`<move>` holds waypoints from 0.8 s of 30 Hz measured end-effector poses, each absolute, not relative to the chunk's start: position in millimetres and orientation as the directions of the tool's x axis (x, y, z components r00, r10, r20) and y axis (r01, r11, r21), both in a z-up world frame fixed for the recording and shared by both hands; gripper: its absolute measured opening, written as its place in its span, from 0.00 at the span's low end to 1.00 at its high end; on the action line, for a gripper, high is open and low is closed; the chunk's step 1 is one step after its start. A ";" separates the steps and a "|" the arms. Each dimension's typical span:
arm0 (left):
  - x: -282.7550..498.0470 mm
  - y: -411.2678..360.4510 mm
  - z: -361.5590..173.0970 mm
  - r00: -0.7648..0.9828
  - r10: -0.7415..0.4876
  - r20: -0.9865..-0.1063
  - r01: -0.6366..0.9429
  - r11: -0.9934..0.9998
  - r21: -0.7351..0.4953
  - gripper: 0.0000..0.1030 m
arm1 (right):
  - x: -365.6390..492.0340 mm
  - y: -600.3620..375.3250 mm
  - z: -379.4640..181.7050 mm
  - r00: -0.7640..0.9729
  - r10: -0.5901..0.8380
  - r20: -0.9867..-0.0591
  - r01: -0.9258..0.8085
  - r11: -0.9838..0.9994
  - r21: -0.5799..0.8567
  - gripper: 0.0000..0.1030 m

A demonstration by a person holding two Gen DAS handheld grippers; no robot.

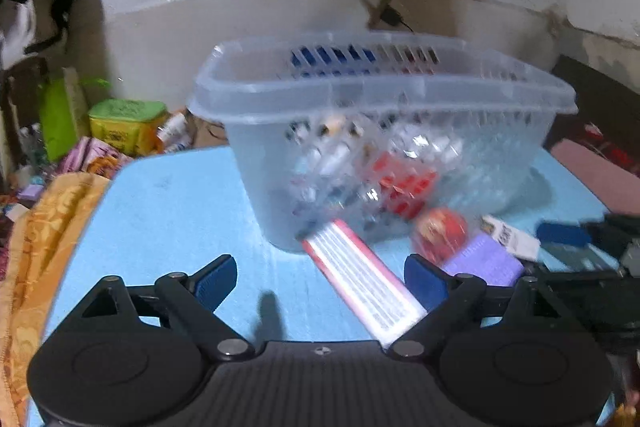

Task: Organize objects
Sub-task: 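Grasp the KENT box with the right gripper while the left grasps the pink tissue pack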

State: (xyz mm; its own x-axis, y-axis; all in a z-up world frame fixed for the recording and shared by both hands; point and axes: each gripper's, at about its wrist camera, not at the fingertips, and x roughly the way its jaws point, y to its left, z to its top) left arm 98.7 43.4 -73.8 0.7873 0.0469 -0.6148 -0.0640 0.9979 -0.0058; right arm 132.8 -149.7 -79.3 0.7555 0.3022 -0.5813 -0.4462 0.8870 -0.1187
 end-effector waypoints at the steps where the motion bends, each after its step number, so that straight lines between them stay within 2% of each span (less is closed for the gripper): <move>1: 99.1 42.0 -76.7 0.783 0.039 -0.621 -0.051 0.999 -0.003 0.90 | 131.8 -149.4 -79.1 0.754 0.306 -0.581 -0.452 0.884 -0.120 0.55; 2: 99.4 40.8 -79.0 0.779 0.045 -0.625 -0.052 0.999 0.007 0.91 | 130.5 -151.2 -78.7 0.746 0.320 -0.584 -0.465 0.878 -0.113 0.48; 9: 101.9 51.7 -82.4 0.766 0.000 -0.643 -0.058 0.996 -0.069 0.89 | 118.4 -160.7 -74.4 0.727 0.337 -0.599 -0.489 0.865 -0.107 0.45; 10: 102.6 51.8 -82.7 0.765 -0.011 -0.644 -0.051 0.996 -0.078 0.87 | 117.0 -162.8 -74.0 0.724 0.339 -0.600 -0.489 0.866 -0.100 0.45; 14: 107.7 47.2 -86.6 0.745 -0.079 -0.663 -0.012 0.991 -0.132 0.63 | 115.2 -169.9 -69.5 0.714 0.355 -0.603 -0.487 0.871 -0.065 0.45; 16: 110.7 44.0 -89.8 0.732 -0.094 -0.674 -0.006 0.989 -0.145 0.59 | 115.4 -171.2 -66.2 0.714 0.362 -0.599 -0.483 0.874 -0.047 0.45; 18: 108.0 37.8 -87.8 0.739 -0.092 -0.667 0.004 0.991 -0.131 0.43 | 113.1 -172.1 -62.6 0.718 0.369 -0.590 -0.483 0.875 -0.041 0.45; 22: 97.8 32.3 -81.7 0.769 -0.024 -0.638 -0.013 0.998 -0.054 0.41 | 109.7 -175.7 -55.5 0.725 0.381 -0.573 -0.480 0.877 -0.025 0.44; 24: 93.1 32.4 -77.6 0.781 -0.030 -0.623 -0.003 0.999 -0.052 0.40 | 108.8 -179.0 -51.1 0.727 0.392 -0.564 -0.477 0.879 -0.006 0.44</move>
